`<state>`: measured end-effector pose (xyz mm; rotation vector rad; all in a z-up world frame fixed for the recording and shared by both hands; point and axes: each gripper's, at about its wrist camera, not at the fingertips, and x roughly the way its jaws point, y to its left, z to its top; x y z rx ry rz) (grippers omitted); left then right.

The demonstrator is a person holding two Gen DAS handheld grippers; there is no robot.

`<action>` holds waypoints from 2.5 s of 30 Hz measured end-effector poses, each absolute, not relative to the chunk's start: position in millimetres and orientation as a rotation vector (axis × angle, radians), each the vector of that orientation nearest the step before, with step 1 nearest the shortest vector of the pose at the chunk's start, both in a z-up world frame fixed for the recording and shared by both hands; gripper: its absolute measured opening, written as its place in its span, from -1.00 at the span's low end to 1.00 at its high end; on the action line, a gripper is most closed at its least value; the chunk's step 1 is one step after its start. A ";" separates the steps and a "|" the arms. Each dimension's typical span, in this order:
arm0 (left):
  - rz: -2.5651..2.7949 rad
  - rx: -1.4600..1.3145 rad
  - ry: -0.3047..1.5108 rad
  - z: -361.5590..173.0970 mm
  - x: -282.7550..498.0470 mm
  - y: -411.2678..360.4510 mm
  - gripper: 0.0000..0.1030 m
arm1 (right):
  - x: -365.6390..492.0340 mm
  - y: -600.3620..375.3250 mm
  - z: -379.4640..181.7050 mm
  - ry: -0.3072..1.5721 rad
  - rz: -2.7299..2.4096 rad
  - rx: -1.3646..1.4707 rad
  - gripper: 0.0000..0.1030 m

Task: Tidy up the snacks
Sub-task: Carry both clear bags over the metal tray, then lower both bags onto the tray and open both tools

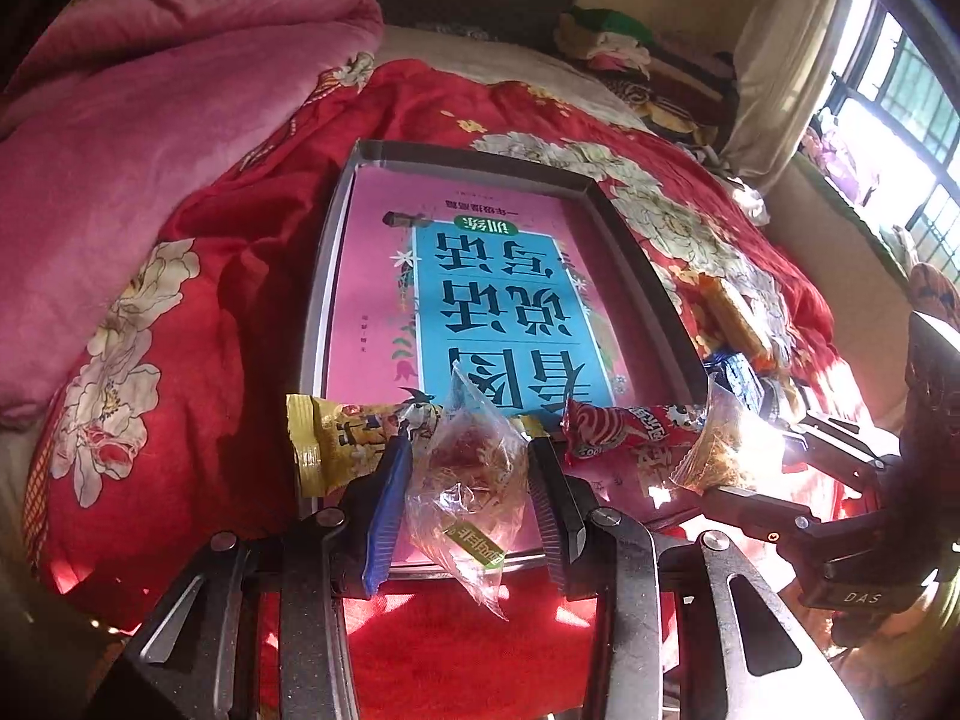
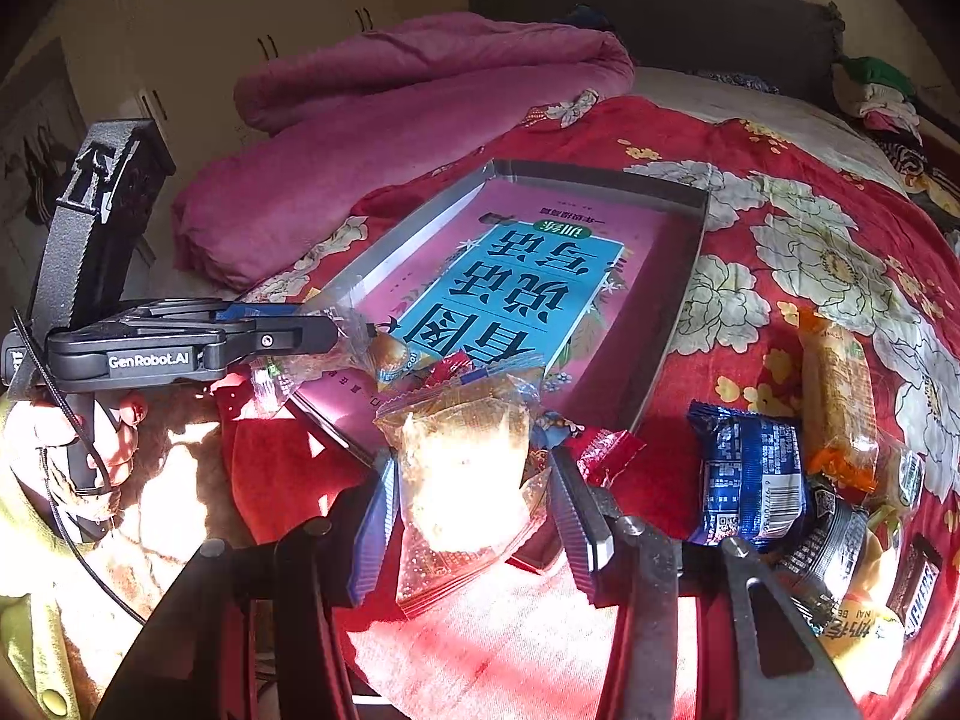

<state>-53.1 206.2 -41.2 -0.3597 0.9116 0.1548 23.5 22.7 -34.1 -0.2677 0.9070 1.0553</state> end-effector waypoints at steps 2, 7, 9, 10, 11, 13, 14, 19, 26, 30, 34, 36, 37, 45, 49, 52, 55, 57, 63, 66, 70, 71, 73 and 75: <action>0.154 -0.369 0.911 -43.2 -52.5 207.4 -0.20 | 24.5 25.8 -36.3 0.909 1.052 -0.274 -0.04; 0.146 -0.377 0.904 -45.9 -50.2 209.1 -0.20 | 28.5 34.7 -43.0 0.921 1.044 -0.288 -0.04; 0.144 -0.380 0.901 -46.8 -49.5 209.5 -0.20 | 29.5 37.8 -44.8 0.923 1.044 -0.289 -0.04; 0.142 -0.382 0.900 -47.5 -49.0 209.4 -0.20 | 29.8 39.1 -45.3 0.923 1.046 -0.291 -0.04; 0.141 -0.384 0.896 -47.8 -48.9 209.6 -0.20 | 30.0 40.3 -45.6 0.922 1.047 -0.293 -0.04; 0.138 -0.384 0.894 -48.8 -47.3 209.2 -0.20 | 30.7 42.9 -46.2 0.919 1.045 -0.298 -0.04; 0.139 -0.383 0.892 -48.9 -46.1 209.1 -0.20 | 31.1 44.0 -46.7 0.921 1.046 -0.299 -0.04; 0.122 -0.359 0.888 -50.5 -38.0 202.3 -0.20 | 29.2 46.1 -48.7 0.912 1.037 -0.310 -0.03; 0.115 -0.339 0.882 -52.8 -33.4 196.5 -0.20 | 27.8 43.0 -49.0 0.890 1.008 -0.318 -0.02; 0.121 -0.342 0.877 -53.6 -33.5 194.9 -0.20 | 28.2 41.9 -49.1 0.886 0.999 -0.313 -0.02; 0.132 -0.332 0.870 -54.4 -33.1 190.4 -0.20 | 26.9 43.9 -49.7 0.880 0.999 -0.317 -0.01; 0.133 -0.333 0.866 -55.3 -33.0 189.9 -0.20 | 26.5 45.3 -50.5 0.878 0.995 -0.322 0.01; 0.130 -0.333 0.868 -56.5 -33.0 189.4 -0.20 | 26.2 45.9 -51.2 0.881 0.994 -0.323 0.01; 0.124 -0.313 0.871 -59.4 -32.3 184.7 -0.20 | 22.3 46.3 -52.6 0.877 0.989 -0.335 0.02; 0.119 -0.313 0.871 -60.2 -32.1 184.6 -0.20 | 20.9 45.5 -51.1 0.869 0.981 -0.341 0.05; 0.114 -0.310 0.869 -60.7 -32.3 183.5 -0.20 | 19.5 43.6 -49.0 0.863 0.975 -0.340 0.11; 0.103 -0.305 0.868 -61.1 -32.0 181.7 -0.21 | 21.5 41.5 -47.3 0.862 0.967 -0.332 0.15; 0.097 -0.302 0.867 -61.0 -31.8 180.7 -0.21 | 22.0 40.6 -45.8 0.862 0.963 -0.329 0.15; 0.080 -0.297 0.861 -60.4 -31.5 178.6 -0.20 | 21.3 36.6 -41.7 0.853 0.950 -0.324 0.17; 0.077 -0.299 0.861 -59.9 -31.1 178.9 -0.18 | 19.8 36.4 -40.9 0.840 0.940 -0.336 0.17; 0.068 -0.294 0.841 -55.1 -32.8 177.7 0.02 | 13.6 38.8 -39.6 0.808 0.912 -0.385 0.17; 0.068 -0.291 0.836 -53.9 -33.1 177.0 0.04 | 12.6 39.6 -39.9 0.804 0.908 -0.395 0.17; 0.060 -0.292 0.827 -52.2 -33.8 176.7 0.06 | 11.3 40.2 -40.1 0.796 0.901 -0.407 0.17; 0.056 -0.291 0.824 -50.7 -34.7 176.2 0.11 | 11.0 40.1 -40.3 0.794 0.897 -0.407 0.17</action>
